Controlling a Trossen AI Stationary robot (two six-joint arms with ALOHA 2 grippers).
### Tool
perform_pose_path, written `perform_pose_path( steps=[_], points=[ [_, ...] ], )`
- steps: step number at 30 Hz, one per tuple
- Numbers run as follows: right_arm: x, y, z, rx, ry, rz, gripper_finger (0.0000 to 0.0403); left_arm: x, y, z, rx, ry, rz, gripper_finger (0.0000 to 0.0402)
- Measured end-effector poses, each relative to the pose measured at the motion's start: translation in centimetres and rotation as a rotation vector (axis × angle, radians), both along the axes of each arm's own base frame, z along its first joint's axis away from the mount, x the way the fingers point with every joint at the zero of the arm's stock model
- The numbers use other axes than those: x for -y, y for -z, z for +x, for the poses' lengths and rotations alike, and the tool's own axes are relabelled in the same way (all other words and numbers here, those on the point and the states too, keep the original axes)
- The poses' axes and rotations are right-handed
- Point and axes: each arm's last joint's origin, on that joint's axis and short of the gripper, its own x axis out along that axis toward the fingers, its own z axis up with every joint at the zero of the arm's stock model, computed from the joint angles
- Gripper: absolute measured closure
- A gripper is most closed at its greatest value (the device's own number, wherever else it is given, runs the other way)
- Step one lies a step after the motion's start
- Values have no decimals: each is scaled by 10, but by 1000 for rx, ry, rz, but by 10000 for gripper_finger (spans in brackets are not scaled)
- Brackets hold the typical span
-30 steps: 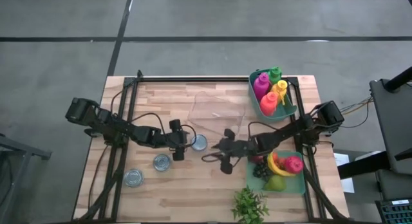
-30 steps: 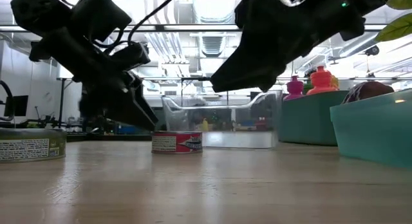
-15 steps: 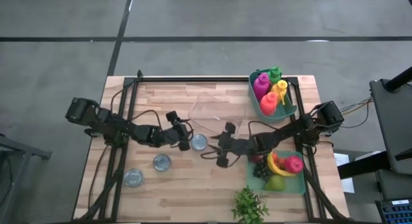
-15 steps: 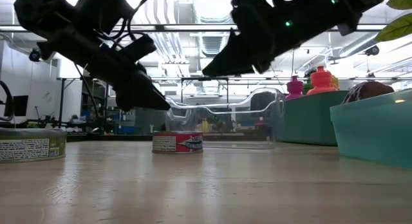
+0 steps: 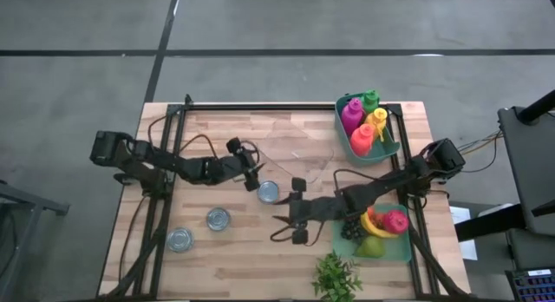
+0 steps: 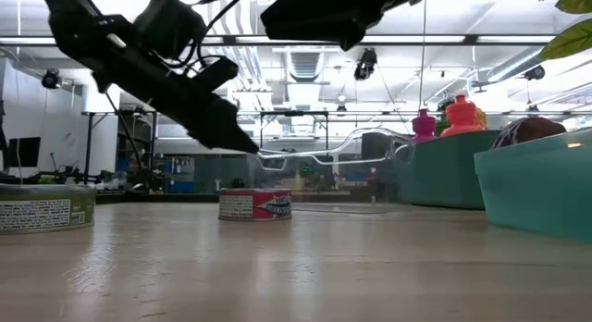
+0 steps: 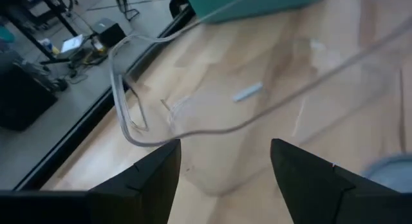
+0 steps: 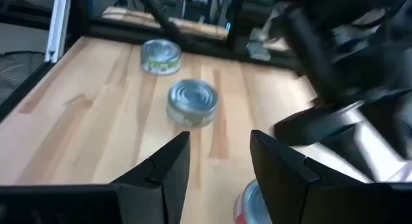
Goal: Pick & Place Food Item
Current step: Adjust the transparent bin
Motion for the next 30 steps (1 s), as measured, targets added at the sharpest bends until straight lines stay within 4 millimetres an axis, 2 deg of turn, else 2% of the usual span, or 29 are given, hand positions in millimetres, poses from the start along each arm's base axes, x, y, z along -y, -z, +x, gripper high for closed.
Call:
perform_pose_path(
  steps=[4, 8, 15, 20, 22, 30],
  points=[
    [-7, 0, -2, -87, 12, 55, 245, -25, -4, 1, 60, 12, -61, 157],
    [-8, 8, -8, -185, 67, 139, 245, -47, -6, -2, 97, 0, -95, 157],
    [-4, 40, -14, -229, 194, 308, 245, -60, -18, 4, 148, -13, -96, 157],
    [6, 74, 1, -228, 343, 272, 245, -62, -34, 15, 190, 9, -93, 157],
    [14, 80, 10, -206, 418, 238, 245, -63, -37, 18, 185, 12, -96, 157],
    [52, 78, 47, -172, 555, 239, 245, -63, -36, 18, 154, 13, -99, 157]
  ],
)
